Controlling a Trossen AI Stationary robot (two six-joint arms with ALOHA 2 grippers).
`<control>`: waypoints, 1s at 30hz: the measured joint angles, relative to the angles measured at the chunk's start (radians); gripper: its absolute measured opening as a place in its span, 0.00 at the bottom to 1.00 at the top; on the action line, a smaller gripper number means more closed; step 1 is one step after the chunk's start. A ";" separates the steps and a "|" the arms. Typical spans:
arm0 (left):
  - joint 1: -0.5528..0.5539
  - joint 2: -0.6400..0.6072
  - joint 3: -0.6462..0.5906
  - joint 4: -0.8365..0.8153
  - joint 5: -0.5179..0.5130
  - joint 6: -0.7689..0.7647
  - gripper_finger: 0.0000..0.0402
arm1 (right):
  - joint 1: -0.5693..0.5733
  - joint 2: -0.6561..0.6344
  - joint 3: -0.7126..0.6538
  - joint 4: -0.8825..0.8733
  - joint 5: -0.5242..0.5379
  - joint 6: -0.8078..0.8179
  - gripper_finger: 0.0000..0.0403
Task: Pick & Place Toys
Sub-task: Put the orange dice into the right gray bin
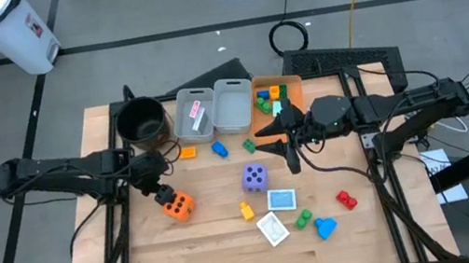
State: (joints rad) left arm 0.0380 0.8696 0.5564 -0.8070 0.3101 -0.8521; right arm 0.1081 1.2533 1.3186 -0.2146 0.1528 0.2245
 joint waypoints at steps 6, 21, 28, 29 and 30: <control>-0.008 0.000 0.000 0.040 0.021 -0.014 0.78 | 0.000 0.009 -0.001 0.000 0.000 0.000 0.40; -0.034 -0.006 -0.144 0.299 0.074 -0.136 0.78 | 0.005 0.034 -0.001 0.011 -0.027 0.003 0.40; -0.041 -0.005 -0.146 0.297 0.055 -0.153 0.78 | 0.005 0.034 -0.001 0.013 -0.027 0.003 0.40; -0.041 -0.005 -0.146 0.288 0.055 -0.154 0.78 | 0.005 0.034 -0.001 0.015 -0.027 0.003 0.40; -0.041 -0.005 -0.146 0.279 0.055 -0.156 0.78 | 0.005 0.034 -0.001 0.015 -0.027 0.001 0.40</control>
State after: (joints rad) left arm -0.0030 0.8642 0.4099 -0.5275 0.3655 -1.0077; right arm 0.1131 1.2877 1.3174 -0.1997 0.1261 0.2260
